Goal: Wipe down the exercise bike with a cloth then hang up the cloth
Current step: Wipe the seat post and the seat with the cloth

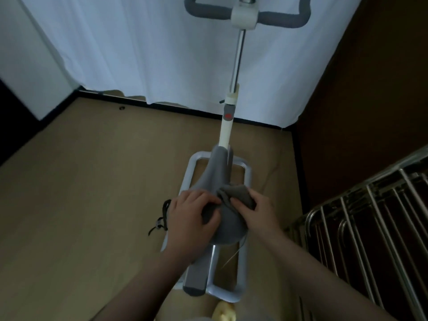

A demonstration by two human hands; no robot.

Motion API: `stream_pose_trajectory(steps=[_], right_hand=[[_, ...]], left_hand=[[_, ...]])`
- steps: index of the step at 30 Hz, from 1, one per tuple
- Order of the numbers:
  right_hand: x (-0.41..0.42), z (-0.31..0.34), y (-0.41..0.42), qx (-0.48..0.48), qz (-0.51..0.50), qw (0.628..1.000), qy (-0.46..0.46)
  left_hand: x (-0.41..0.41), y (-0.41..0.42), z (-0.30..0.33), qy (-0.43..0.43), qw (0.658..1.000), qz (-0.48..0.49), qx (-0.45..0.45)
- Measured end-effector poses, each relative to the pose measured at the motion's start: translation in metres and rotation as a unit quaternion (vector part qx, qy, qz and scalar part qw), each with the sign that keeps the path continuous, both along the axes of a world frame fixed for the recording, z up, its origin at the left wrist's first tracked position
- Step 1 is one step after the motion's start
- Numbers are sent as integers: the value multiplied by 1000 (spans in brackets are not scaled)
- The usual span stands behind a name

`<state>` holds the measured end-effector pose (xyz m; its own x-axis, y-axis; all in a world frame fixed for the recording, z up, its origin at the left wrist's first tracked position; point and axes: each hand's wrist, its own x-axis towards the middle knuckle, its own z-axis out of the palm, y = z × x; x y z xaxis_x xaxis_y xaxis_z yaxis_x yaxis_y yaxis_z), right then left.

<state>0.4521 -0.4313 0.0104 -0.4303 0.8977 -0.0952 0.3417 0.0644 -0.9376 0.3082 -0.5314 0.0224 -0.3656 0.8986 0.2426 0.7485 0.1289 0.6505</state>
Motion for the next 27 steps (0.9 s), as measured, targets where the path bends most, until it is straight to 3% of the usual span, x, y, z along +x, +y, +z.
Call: stream_pose_trajectory(steps=[3,7,13,18,22,25,27], right_hand=[[-9,-3,18,-19,15,999,23],[-38,3,37,-104,-41,991,74],[-3,-12,19,13,17,1000,18],[-38,-1,34,-25,-41,998,50],[-2,-1,-11,57,-10,998,13],[12,-3,-6,41,13,999,26],[3,-7,-13,37,-25,999,9]], left_hand=[[0,1,-1,1,1000,7,0],[-1,-1,-2,-11,1000,2,2],[-4,-1,-4,-19,1000,-9,7],[-1,-2,-4,-2,1000,-2,-3],[-4,-3,-3,-12,1000,-13,8],[-3,-4,-4,-12,1000,-12,12],[-4,-5,-5,-20,999,-15,23]])
